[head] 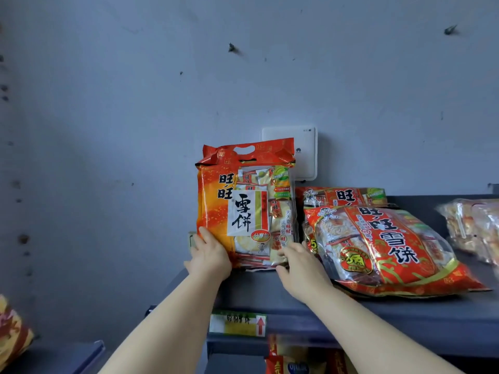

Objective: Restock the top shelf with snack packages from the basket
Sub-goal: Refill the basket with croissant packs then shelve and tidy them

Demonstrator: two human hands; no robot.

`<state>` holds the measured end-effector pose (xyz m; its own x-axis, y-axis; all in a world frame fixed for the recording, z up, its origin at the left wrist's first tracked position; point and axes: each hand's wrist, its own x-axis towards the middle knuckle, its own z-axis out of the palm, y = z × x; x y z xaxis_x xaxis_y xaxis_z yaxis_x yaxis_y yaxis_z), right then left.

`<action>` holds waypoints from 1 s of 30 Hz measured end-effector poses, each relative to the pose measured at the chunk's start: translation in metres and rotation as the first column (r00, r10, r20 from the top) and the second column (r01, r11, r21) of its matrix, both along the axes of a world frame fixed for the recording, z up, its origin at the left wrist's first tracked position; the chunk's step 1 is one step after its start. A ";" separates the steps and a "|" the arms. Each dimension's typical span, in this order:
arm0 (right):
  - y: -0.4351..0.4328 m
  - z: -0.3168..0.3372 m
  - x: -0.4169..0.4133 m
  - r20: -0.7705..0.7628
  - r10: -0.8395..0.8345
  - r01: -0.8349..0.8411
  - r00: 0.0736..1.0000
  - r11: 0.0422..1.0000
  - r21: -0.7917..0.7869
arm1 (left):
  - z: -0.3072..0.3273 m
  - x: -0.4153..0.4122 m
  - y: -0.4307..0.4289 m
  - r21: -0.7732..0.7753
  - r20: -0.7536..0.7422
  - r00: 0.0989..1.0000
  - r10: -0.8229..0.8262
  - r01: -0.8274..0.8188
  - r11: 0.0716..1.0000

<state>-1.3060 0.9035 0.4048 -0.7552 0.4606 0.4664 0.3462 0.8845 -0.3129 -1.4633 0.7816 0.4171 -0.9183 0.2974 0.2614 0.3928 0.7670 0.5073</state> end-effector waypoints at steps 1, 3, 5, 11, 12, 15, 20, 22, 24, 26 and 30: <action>-0.001 0.001 0.002 -0.003 -0.020 0.020 1.000 0.999 0.036 | 0.003 0.007 -0.002 -0.012 -0.013 1.000 -0.009 0.009 1.000; -0.005 0.004 0.005 0.013 -0.025 0.024 1.000 0.996 0.080 | 0.008 0.021 -0.004 -0.028 -0.037 0.998 -0.041 0.040 0.999; -0.011 0.009 0.009 0.019 0.007 -0.009 1.000 0.994 0.107 | 0.013 0.035 -0.003 -0.046 -0.054 0.994 -0.094 0.091 0.995; -0.016 0.031 0.042 -0.090 -0.019 0.034 0.996 0.985 0.169 | 0.028 0.081 0.013 -0.161 -0.101 0.954 -0.281 0.263 0.951; -0.011 0.032 0.052 -0.099 -0.040 0.056 0.994 0.984 0.170 | 0.029 0.088 0.019 -0.159 -0.098 0.949 -0.301 0.283 0.946; 0.013 0.029 0.085 -0.114 -0.126 0.146 0.985 0.971 0.191 | 0.036 0.116 0.040 -0.100 -0.049 0.927 -0.372 0.366 0.925; 0.063 0.024 0.136 -0.106 -0.372 0.383 0.922 0.916 0.115 | 0.045 0.164 0.080 0.146 0.132 0.860 -0.493 0.475 0.868; 0.081 0.025 0.153 -0.107 -0.487 0.494 0.867 0.869 0.040 | 0.044 0.176 0.094 0.160 0.190 0.841 -0.506 0.482 0.862; 0.095 0.029 0.165 -0.068 -0.565 0.555 0.822 0.823 -0.122 | 0.042 0.179 0.107 0.182 0.271 0.822 -0.501 0.467 0.865; 0.108 0.035 0.171 -0.004 -0.579 0.544 0.815 0.768 -0.336 | 0.042 0.178 0.114 0.177 0.353 0.803 -0.480 0.446 0.877; 0.130 0.045 0.181 -0.052 -0.510 0.358 0.859 0.670 -0.650 | 0.042 0.177 0.122 0.158 0.370 0.807 -0.459 0.433 0.888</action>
<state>-1.1250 1.0334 0.4500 -0.3128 0.9452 0.0937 0.4997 0.2477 -0.8300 -1.2860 0.9038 0.4595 -0.7175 0.6944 -0.0536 0.4456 0.5169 0.7309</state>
